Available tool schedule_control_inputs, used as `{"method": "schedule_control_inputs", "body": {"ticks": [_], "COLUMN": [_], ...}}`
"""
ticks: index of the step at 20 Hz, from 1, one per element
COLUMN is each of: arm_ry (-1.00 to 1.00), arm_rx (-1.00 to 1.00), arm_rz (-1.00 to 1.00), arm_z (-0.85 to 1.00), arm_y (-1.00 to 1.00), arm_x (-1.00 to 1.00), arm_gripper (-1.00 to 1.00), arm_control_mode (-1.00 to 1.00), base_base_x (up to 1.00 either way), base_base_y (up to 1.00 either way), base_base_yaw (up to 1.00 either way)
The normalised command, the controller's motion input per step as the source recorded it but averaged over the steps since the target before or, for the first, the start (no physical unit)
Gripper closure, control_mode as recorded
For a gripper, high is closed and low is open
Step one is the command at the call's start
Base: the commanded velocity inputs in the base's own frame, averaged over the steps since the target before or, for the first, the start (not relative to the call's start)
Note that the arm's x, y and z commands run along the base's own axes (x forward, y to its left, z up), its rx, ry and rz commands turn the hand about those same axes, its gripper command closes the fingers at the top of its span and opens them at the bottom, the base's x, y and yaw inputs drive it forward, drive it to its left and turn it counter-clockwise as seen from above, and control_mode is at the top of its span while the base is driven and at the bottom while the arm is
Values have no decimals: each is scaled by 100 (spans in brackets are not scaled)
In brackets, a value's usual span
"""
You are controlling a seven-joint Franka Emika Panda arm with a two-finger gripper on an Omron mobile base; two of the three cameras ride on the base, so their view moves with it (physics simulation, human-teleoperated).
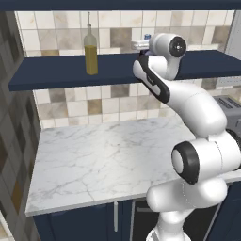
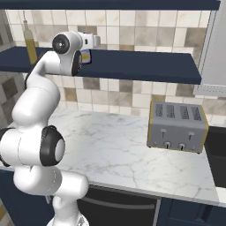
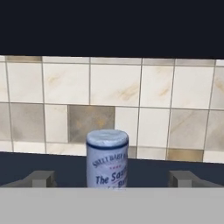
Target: Take 2 condiments from the cabinet and move them on the counter near the stove.Make sure the condiments are lined up with each other, next to each other.
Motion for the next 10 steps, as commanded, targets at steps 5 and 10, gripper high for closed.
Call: {"method": "schedule_control_inputs", "body": {"ticks": [5, 10], "arm_ry": [0, 0], "arm_rx": [0, 0], "arm_rz": [0, 0], "arm_z": [0, 0], "arm_y": [0, 0], "arm_x": [7, 0], "arm_gripper": [-100, -100], "arm_control_mode": [-100, -100], "base_base_x": [0, 0], "base_base_y": [0, 0], "base_base_yaw": [0, 0]}}
